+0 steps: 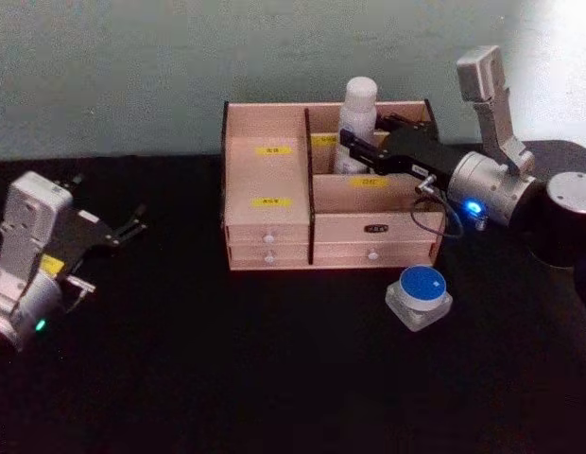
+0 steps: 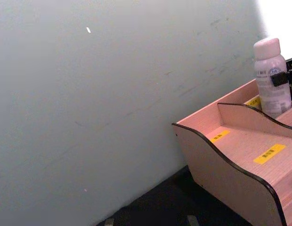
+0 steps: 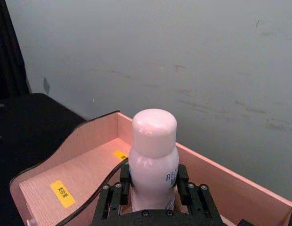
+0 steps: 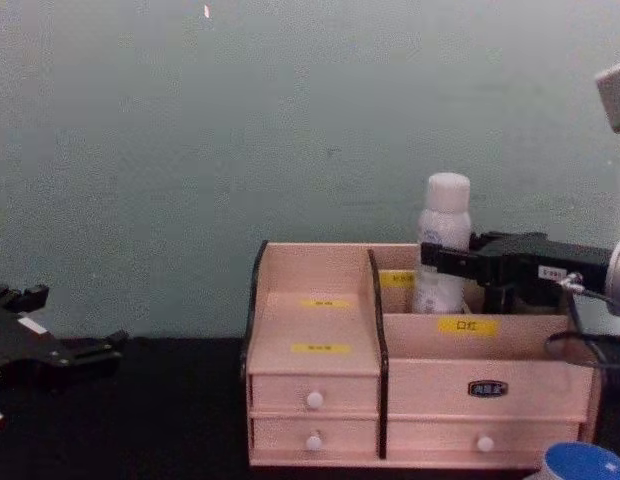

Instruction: Pick up the facial cleanser and watermelon frost from the table and place them into the tiered storage box.

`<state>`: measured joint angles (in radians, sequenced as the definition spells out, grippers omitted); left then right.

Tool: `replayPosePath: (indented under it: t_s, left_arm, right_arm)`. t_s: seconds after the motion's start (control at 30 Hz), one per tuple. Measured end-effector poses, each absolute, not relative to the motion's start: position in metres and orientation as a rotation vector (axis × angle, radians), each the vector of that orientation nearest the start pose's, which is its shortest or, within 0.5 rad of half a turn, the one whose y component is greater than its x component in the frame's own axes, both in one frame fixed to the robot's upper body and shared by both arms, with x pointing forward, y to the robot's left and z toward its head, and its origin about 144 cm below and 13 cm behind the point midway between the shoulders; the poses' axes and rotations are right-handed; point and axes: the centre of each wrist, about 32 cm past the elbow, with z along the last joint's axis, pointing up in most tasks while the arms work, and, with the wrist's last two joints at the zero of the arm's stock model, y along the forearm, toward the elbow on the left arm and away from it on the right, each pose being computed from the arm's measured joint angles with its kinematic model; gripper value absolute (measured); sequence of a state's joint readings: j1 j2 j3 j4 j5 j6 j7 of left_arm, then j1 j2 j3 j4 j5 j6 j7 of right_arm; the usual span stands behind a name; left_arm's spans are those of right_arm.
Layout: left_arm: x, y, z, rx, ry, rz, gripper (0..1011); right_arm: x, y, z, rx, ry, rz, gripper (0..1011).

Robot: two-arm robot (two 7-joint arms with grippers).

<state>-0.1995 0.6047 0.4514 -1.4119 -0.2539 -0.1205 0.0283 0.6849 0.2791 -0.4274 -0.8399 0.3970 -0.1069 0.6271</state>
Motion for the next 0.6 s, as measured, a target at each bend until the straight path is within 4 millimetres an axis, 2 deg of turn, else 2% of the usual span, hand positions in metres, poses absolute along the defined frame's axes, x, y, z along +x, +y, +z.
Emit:
replayPosePath:
  t_s: [0.6]
  left_arm:
    - [0.4886, 0.3097, 1.1398, 0.304, -0.285, 1.248, 1001]
  right_arm:
    - [0.6308, -0.2699, 1.1770, -0.126, 0.009, -0.823, 591]
